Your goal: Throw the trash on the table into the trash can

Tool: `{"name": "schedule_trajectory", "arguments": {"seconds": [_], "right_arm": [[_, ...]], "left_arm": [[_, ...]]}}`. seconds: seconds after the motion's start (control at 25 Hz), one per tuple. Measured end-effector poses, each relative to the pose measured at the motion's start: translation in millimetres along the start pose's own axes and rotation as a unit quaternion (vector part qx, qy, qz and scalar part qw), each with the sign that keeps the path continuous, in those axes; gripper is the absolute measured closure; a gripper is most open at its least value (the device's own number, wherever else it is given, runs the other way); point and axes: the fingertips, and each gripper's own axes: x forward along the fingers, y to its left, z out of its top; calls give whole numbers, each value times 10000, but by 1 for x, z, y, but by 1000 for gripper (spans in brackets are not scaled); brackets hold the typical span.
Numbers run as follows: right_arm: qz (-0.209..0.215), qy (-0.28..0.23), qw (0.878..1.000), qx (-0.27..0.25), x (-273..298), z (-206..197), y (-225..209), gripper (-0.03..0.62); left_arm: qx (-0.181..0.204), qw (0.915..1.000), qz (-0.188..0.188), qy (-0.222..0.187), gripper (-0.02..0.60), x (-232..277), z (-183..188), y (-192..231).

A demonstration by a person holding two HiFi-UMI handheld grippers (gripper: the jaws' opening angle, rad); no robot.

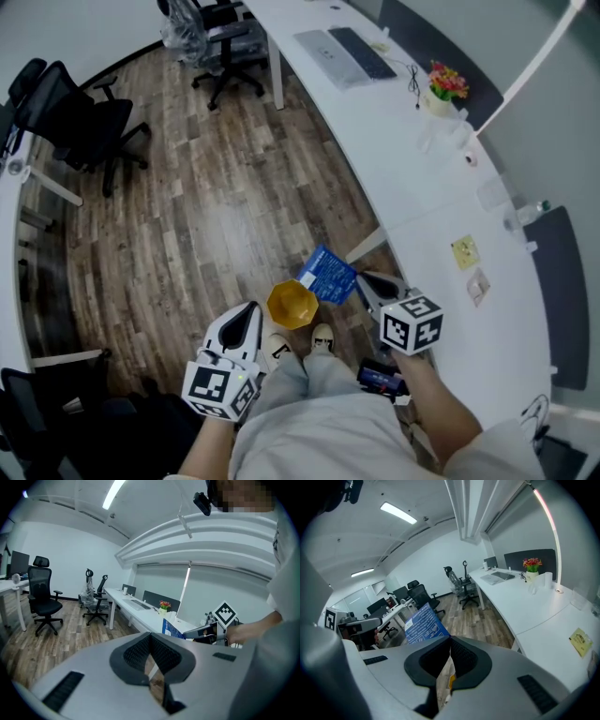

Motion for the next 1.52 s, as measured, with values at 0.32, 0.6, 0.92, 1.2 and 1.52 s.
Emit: {"name": "schedule_trajectory", "arguments": {"seconds": [0.32,0.6,0.92,1.2,1.52], "right_arm": [[159,599,9980,-99,47,-46,-19,562],[215,1053,9940,-187,108,-101,-36,562],[-35,1858,9825,-101,180,-212,-62,562],[-146,2329,9721,-236,242,-300,-86,562],[-174,2582,9655,-294,302,-383,-99,562]], "left_arm": [[-186,9993,172,283,580,16,-36,16],[-351,9972,331,568,580,38,-81,39],[-612,9937,550,760,580,56,-143,77],[-761,9902,725,921,580,75,-212,106],[-831,9895,834,836,580,82,-275,132]]}}
